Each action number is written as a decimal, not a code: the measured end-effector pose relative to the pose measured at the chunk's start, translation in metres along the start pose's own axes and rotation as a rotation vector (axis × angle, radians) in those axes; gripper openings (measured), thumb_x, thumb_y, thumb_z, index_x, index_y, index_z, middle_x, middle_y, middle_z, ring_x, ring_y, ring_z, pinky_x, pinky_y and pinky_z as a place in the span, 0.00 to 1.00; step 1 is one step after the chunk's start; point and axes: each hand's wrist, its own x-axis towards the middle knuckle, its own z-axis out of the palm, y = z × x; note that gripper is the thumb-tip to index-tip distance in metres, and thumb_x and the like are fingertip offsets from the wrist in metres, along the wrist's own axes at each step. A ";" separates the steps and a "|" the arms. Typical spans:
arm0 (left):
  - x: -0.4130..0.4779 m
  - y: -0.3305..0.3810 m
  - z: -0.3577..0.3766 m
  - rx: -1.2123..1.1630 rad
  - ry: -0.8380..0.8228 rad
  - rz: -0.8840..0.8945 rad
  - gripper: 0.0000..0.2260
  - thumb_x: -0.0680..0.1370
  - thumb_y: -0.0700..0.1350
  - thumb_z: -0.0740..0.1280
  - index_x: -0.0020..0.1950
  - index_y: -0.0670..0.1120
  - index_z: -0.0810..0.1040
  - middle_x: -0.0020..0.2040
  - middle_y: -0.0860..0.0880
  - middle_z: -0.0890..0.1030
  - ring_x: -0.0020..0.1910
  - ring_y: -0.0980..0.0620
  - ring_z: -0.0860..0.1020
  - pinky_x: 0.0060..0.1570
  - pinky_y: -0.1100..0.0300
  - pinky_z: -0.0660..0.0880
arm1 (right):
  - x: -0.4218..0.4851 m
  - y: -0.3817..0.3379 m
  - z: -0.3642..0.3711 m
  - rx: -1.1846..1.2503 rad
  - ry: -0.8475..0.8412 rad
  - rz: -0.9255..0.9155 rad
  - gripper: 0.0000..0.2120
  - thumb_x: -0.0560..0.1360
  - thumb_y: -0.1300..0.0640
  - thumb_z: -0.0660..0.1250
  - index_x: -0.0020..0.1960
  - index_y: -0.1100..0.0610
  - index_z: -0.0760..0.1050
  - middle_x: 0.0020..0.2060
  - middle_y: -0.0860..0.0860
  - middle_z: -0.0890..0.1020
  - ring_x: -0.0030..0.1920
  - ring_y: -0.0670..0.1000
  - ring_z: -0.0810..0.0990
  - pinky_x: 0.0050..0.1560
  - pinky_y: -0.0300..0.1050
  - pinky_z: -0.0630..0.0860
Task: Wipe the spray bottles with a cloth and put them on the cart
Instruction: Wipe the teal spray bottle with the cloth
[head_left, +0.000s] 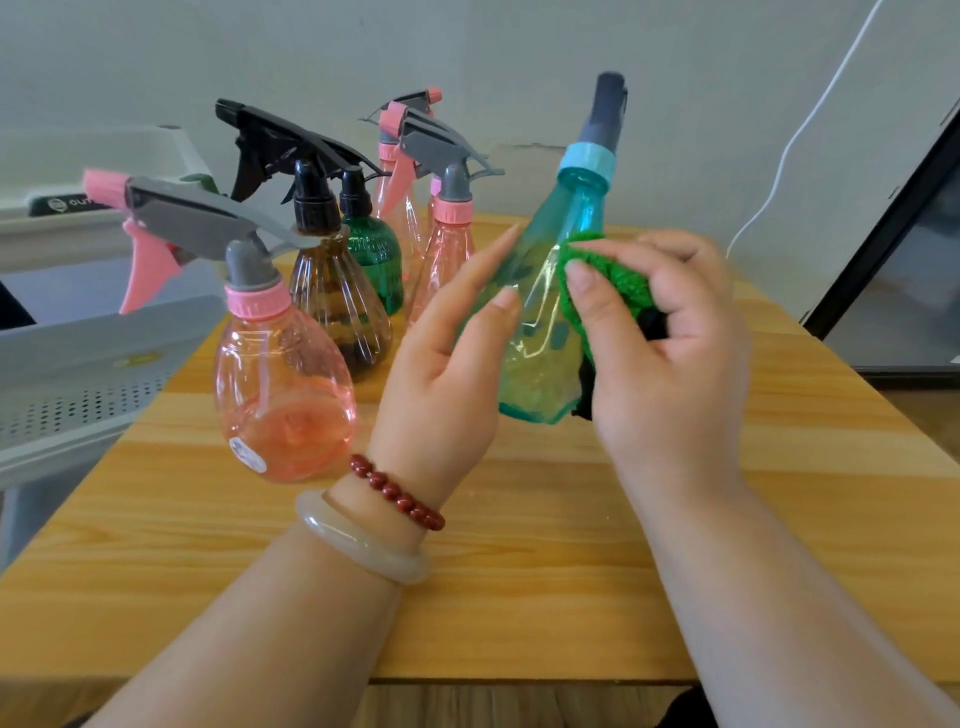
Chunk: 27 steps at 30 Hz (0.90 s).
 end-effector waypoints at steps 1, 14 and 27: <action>0.002 -0.002 -0.002 -0.015 0.018 -0.010 0.20 0.80 0.46 0.57 0.72 0.53 0.72 0.67 0.60 0.76 0.68 0.65 0.71 0.68 0.63 0.70 | -0.003 -0.001 0.000 -0.009 -0.036 -0.056 0.05 0.77 0.57 0.69 0.52 0.54 0.80 0.46 0.46 0.73 0.49 0.43 0.76 0.52 0.31 0.70; -0.002 0.001 0.001 0.038 -0.060 -0.035 0.17 0.84 0.40 0.55 0.69 0.55 0.72 0.61 0.69 0.74 0.63 0.76 0.69 0.58 0.79 0.66 | 0.005 0.007 -0.004 0.206 0.098 0.225 0.07 0.76 0.54 0.70 0.53 0.52 0.82 0.52 0.53 0.81 0.53 0.48 0.81 0.55 0.48 0.79; 0.001 0.002 -0.004 0.024 -0.074 -0.049 0.17 0.84 0.42 0.56 0.71 0.51 0.74 0.62 0.62 0.78 0.63 0.70 0.73 0.59 0.73 0.71 | -0.001 0.006 -0.001 0.138 0.057 0.143 0.04 0.76 0.52 0.70 0.50 0.46 0.81 0.49 0.53 0.81 0.51 0.49 0.80 0.54 0.50 0.79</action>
